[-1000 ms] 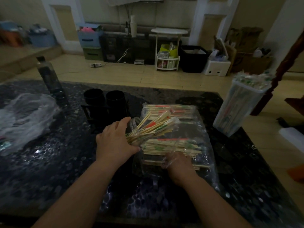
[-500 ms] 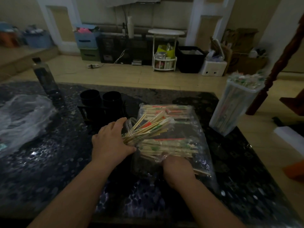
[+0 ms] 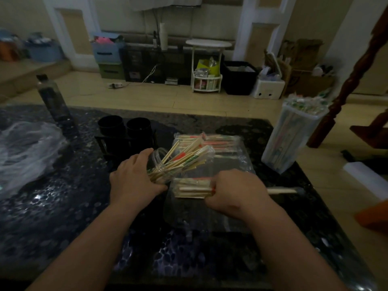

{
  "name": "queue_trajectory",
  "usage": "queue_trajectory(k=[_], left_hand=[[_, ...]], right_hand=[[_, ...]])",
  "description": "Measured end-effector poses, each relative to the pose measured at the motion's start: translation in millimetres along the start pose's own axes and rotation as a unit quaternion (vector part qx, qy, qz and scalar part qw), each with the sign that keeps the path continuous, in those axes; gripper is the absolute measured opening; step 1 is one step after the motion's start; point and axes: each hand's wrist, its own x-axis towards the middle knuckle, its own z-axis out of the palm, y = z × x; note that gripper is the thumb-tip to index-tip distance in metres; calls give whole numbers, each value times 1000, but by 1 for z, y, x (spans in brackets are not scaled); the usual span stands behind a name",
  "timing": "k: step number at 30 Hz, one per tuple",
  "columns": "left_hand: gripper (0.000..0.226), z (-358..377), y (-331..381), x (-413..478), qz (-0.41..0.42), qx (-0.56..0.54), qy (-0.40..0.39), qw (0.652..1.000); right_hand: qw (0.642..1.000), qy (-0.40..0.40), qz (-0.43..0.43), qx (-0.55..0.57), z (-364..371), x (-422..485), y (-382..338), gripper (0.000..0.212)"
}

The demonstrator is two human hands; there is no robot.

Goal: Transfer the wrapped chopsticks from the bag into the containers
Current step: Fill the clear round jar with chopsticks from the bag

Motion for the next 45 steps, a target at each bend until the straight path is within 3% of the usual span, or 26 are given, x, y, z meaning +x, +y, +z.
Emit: queue_trajectory(k=[3, 7, 9, 11, 13, 15, 17, 21, 26, 32, 37, 40, 41, 43, 45], left_hand=[[101, -1, 1, -2, 8, -9, -1, 1000], [101, 0, 1, -3, 15, -22, -3, 1000], [102, 0, 0, -3, 19, -17, -6, 1000], [105, 0, -1, -1, 27, -17, -11, 999], [109, 0, -1, 0, 34, -4, -23, 999], [112, 1, -1, 0, 45, 21, -29, 998], [109, 3, -3, -1, 63, 28, -24, 997], [101, 8, -7, -1, 83, 36, -6, 996], [100, 7, -6, -2, 87, 34, -5, 996], [100, 7, -3, -4, 92, 29, -7, 995], [100, 8, -3, -4, 96, 28, -7, 995], [99, 9, -4, -4, 96, 28, -4, 995], [99, 9, -4, -4, 96, 27, -3, 995], [100, 10, -5, -4, 95, 29, -1, 995], [102, 11, -5, -3, 92, 32, -4, 995]], right_hand=[[996, 85, -31, -10, -16, -3, -6, 19], [970, 238, -50, 6, -4, 0, -4, 30], [932, 346, -96, 52, 14, 6, 3, 30], [868, 462, -141, 114, 28, 12, 12, 25], [830, 522, -152, 124, 33, 14, 18, 27], [816, 551, -124, 127, 32, 14, 20, 47], [816, 551, -93, 149, 28, 12, 18, 52], [812, 540, -31, 220, 30, 16, 14, 38], [732, 541, -59, 409, 21, 20, 7, 20], [681, 476, -13, 557, 18, 17, -8, 29], [696, 413, 15, 587, 22, 21, -8, 31], [726, 317, 24, 610, 20, 21, -7, 4], [727, 304, 34, 615, 20, 22, -6, 13], [704, 302, 56, 640, 21, 23, -4, 24], [663, 313, 73, 676, 19, 22, -3, 17]])
